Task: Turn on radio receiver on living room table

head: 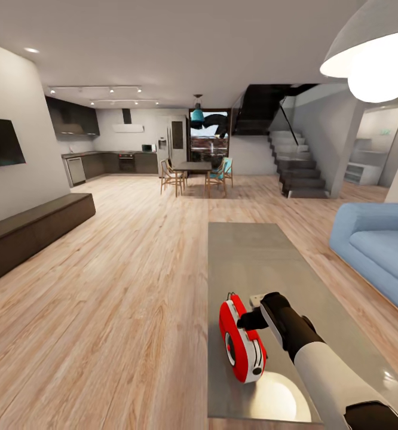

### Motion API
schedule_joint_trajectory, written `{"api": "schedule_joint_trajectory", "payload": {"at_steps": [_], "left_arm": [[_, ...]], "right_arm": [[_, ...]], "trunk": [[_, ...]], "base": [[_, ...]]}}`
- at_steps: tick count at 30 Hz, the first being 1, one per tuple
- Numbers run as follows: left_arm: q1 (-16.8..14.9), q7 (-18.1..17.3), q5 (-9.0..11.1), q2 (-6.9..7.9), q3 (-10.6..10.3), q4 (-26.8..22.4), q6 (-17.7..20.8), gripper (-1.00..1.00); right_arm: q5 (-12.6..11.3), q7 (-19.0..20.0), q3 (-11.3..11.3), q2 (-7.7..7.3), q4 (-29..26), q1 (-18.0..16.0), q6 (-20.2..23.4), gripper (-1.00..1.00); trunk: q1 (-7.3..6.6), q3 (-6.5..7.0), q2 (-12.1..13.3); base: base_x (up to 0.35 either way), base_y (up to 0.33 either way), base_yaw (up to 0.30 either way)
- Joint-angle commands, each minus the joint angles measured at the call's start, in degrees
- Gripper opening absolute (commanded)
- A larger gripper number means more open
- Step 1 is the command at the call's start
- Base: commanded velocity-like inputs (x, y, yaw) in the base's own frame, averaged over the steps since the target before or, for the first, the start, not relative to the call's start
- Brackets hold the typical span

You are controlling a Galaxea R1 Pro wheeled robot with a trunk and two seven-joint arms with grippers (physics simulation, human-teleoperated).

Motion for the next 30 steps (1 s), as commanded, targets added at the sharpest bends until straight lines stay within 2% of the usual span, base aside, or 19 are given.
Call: {"api": "schedule_joint_trajectory", "payload": {"at_steps": [1,13,22,30], "left_arm": [[0.00,0.00,0.00,-0.01,0.00,0.00,0.00,1.00],[0.00,0.10,0.00,-0.33,0.00,0.00,0.00,1.00],[0.00,0.26,0.00,-0.33,0.00,0.00,0.00,1.00],[0.00,0.26,0.00,-0.36,0.00,0.02,0.00,1.00]], "right_arm": [[0.00,0.00,0.01,0.00,0.00,0.00,0.00,1.00],[-0.15,0.06,-0.03,-0.02,0.00,0.00,-0.01,1.00],[-0.13,0.03,-0.02,-0.05,0.30,0.00,-0.02,1.00],[-0.18,-0.01,-0.04,-0.03,0.40,0.00,-0.02,1.00]], "trunk": [[0.23,-0.18,-0.42],[0.23,-0.18,-0.42],[2.20,-1.80,-4.03],[2.20,-1.80,-4.03]], "base": [[0.000,0.000,0.000],[0.000,0.000,0.000],[0.000,0.000,0.000],[0.000,0.000,0.000]]}}
